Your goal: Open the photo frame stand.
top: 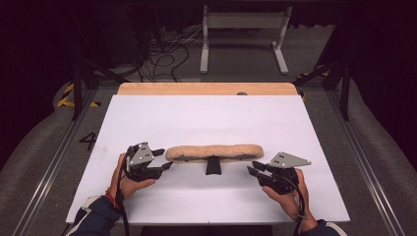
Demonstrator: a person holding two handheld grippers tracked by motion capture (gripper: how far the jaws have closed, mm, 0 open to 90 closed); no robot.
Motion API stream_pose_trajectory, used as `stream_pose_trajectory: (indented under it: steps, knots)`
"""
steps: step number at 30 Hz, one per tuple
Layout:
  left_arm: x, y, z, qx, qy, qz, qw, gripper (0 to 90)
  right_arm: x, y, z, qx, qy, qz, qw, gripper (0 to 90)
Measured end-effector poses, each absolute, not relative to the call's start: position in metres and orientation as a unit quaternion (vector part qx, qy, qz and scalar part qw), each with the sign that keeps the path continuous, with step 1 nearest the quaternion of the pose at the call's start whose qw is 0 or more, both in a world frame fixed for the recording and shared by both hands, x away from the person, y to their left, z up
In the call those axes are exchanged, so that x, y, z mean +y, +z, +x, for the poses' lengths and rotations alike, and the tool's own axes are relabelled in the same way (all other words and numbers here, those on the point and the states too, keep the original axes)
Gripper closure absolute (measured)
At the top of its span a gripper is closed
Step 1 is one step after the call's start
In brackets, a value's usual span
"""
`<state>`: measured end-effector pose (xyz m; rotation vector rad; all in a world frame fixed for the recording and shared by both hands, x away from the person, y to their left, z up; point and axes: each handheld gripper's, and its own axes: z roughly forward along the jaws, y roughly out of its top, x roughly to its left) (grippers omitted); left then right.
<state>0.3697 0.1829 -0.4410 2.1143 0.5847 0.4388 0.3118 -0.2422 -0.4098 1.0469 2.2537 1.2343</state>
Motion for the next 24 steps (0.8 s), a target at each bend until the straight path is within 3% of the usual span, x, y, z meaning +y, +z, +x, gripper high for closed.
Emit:
stream_pose_trajectory:
  steps: [3,8,24]
  knots:
    - [0.182,-0.438,0.367,0.233,0.182,0.846,0.444,39.4,-0.254,-0.414,0.312,0.785,0.446,0.391,0.176,66.2]
    - [0.178,-0.435,0.366,0.227,0.185,0.840,0.458,33.6,-0.270,-0.409,0.315,0.765,0.453,0.410,0.205,63.5]
    - [0.168,-0.439,0.378,0.221,0.156,0.841,0.469,35.8,-0.285,-0.402,0.320,0.724,0.475,0.446,0.226,63.2]
